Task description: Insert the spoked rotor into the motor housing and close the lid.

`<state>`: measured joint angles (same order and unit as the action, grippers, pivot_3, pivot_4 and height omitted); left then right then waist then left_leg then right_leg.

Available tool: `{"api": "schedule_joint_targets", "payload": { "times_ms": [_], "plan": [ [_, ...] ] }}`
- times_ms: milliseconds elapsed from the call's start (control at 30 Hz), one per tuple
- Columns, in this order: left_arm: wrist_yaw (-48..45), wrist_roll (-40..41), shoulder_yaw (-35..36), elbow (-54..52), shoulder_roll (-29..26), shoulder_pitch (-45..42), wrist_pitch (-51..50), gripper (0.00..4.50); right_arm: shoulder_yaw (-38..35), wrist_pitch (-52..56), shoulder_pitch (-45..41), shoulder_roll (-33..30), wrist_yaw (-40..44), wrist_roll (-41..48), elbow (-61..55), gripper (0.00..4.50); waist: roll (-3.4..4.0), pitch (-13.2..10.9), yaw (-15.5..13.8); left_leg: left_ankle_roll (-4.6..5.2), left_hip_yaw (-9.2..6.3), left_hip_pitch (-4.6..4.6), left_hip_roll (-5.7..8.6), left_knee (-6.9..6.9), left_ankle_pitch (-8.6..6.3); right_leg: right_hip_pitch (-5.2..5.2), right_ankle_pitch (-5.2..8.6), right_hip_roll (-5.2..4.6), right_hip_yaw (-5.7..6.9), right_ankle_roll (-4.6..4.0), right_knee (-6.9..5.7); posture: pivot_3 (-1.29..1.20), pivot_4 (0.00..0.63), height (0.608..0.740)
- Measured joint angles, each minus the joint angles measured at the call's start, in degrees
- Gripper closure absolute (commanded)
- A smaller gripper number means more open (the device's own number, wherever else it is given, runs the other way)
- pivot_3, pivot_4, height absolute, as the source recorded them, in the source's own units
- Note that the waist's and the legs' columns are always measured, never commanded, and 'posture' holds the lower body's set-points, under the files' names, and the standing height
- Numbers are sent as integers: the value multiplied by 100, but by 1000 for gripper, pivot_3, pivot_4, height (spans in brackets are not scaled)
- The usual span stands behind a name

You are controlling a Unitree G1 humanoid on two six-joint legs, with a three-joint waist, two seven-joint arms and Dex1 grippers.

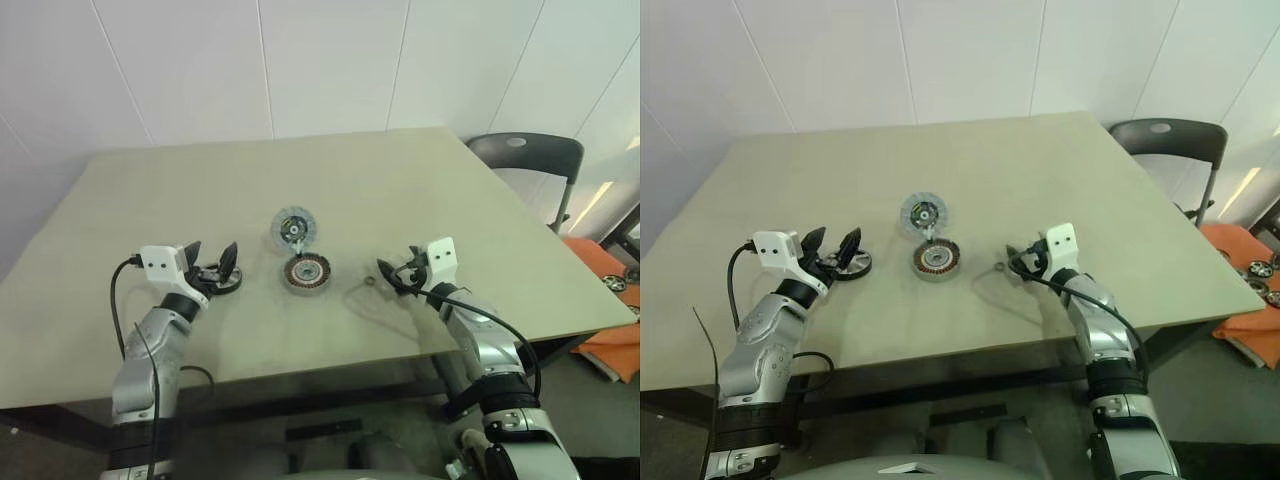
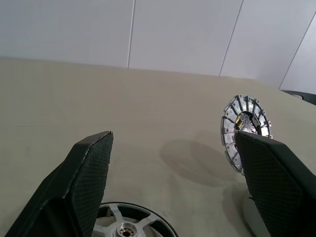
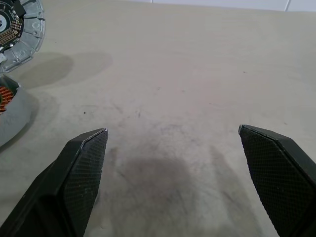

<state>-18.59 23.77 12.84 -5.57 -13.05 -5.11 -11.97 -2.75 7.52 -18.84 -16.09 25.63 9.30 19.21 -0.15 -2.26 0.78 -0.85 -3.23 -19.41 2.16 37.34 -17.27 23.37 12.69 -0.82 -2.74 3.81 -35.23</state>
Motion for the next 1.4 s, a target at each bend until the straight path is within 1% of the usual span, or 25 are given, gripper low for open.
{"api": "schedule_joint_targets", "payload": {
  "times_ms": [167, 667, 1167, 1400],
  "plan": [
    [1, 6, 19, 7, -4, -8, 0, 316, 7, 2, -48, 59, -1, 0, 0, 61, -3, 1, -8, 9, 7, -1, 7, -1, -5, 1, -2, -9, -8, 7, 5, 0, 0, 740],
    [1, 74, 173, -91, -126, 24, -130, 316, 45, 11, -55, 285, -74, 0, -1, 61, -2, 1, 3, 7, 0, 6, -5, -1, -4, 1, -3, 4, -7, 7, -10, 0, 0, 740],
    [65, 70, 167, -135, -27, 35, -134, 316, 110, 4, -223, 268, 19, -48, 50, 61, -2, 1, 6, 7, -1, 6, -5, -1, -4, 1, -3, 4, -7, 7, -11, 0, 0, 740],
    [190, 60, 168, -169, 32, 148, -110, 316, 145, 4, -321, 258, 112, -111, 254, 61, -2, 0, 2, 7, 0, 6, -5, 0, -4, 1, -3, 3, -7, 7, -11, 0, 0, 740]
  ]
}}
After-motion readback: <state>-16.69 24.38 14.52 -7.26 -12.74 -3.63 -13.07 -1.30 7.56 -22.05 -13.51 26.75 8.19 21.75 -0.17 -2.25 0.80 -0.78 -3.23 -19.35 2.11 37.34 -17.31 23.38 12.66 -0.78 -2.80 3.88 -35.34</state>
